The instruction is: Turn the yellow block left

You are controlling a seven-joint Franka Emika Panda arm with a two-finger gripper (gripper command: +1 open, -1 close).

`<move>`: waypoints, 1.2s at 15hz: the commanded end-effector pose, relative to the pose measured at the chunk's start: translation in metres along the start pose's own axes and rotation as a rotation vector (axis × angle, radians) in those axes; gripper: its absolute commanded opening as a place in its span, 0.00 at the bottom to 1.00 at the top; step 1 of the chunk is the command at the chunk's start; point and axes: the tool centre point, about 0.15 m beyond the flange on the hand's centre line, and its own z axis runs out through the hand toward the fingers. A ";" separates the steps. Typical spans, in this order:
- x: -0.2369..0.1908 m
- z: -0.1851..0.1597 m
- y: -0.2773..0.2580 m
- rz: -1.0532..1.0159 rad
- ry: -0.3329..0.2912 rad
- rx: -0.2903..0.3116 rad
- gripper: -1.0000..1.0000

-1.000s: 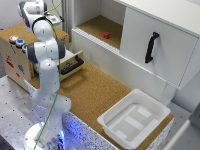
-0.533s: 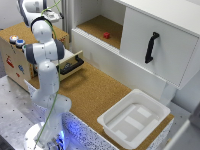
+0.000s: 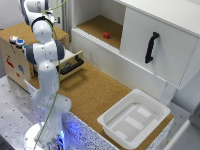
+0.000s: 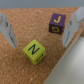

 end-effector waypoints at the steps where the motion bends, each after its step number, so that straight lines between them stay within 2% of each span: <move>1: 0.006 0.023 -0.011 0.268 0.038 0.021 1.00; 3: 0.006 0.030 -0.013 0.370 0.072 0.007 1.00; 5: 0.004 0.038 -0.012 0.453 0.101 0.019 1.00; 6: 0.003 0.041 -0.014 0.475 0.106 -0.004 1.00; 10: -0.008 0.050 -0.019 0.521 0.111 -0.022 1.00; 14: -0.013 0.057 -0.012 0.575 0.104 0.010 1.00; 18: -0.015 0.073 -0.009 0.559 0.067 0.074 1.00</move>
